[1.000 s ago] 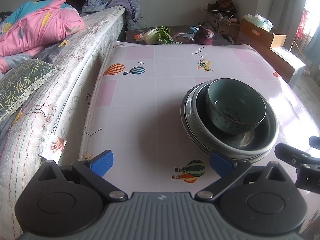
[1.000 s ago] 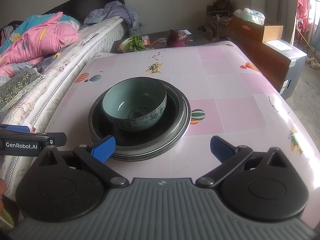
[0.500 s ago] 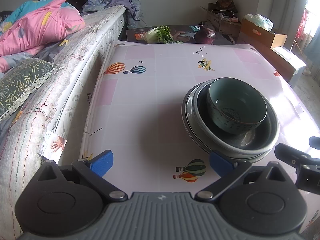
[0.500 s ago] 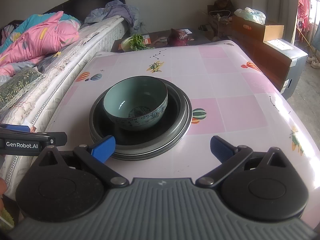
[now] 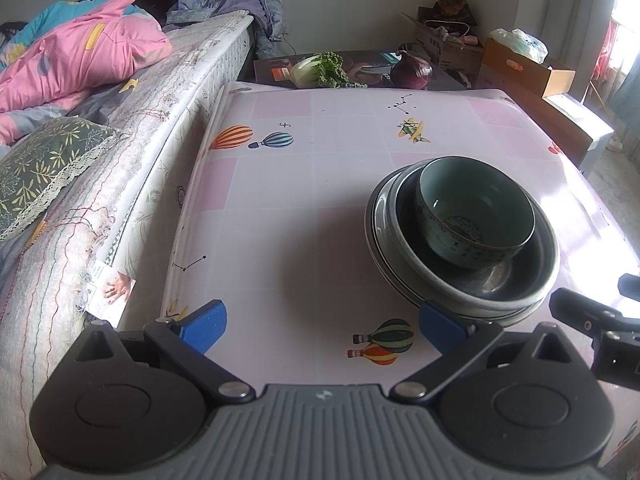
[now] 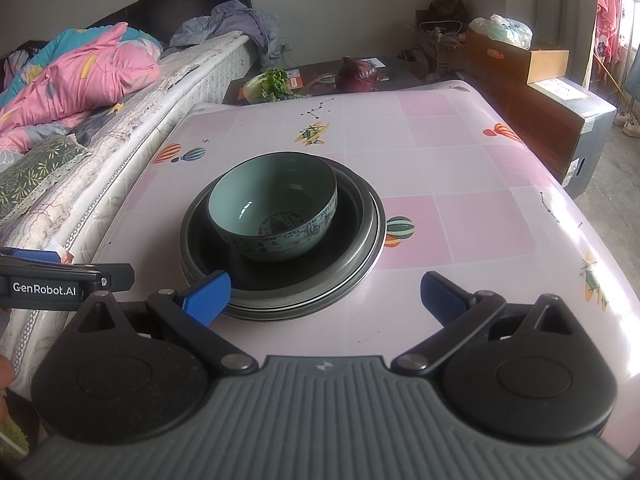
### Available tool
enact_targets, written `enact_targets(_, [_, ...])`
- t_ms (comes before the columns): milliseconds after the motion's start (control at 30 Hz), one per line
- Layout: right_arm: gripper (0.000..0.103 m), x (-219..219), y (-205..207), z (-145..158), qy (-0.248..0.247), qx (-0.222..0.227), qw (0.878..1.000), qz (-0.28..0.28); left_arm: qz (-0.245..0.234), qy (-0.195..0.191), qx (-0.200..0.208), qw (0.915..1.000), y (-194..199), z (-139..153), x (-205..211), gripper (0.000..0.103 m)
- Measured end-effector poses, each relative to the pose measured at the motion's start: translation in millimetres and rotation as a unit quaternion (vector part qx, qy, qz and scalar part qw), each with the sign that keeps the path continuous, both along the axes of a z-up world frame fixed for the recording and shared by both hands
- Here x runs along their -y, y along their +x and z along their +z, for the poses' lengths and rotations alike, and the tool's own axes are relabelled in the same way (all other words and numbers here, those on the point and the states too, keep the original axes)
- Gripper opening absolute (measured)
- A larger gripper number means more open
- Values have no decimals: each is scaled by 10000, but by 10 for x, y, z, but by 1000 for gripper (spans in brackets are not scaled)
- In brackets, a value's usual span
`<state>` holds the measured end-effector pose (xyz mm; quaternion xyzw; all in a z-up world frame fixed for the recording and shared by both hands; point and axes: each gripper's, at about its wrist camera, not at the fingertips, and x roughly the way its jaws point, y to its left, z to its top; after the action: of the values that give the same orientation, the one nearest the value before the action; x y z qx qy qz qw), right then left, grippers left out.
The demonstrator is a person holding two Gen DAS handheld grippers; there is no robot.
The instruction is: Organize plates and bowls
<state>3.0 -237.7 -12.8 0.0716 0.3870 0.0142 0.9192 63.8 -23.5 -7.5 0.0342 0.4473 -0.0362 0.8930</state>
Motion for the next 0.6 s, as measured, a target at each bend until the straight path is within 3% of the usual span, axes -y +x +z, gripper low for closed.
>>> enact_targets(600, [102, -20, -5, -1, 3, 5, 10000, 16, 6, -2, -15, 10000, 0, 6, -9, 103])
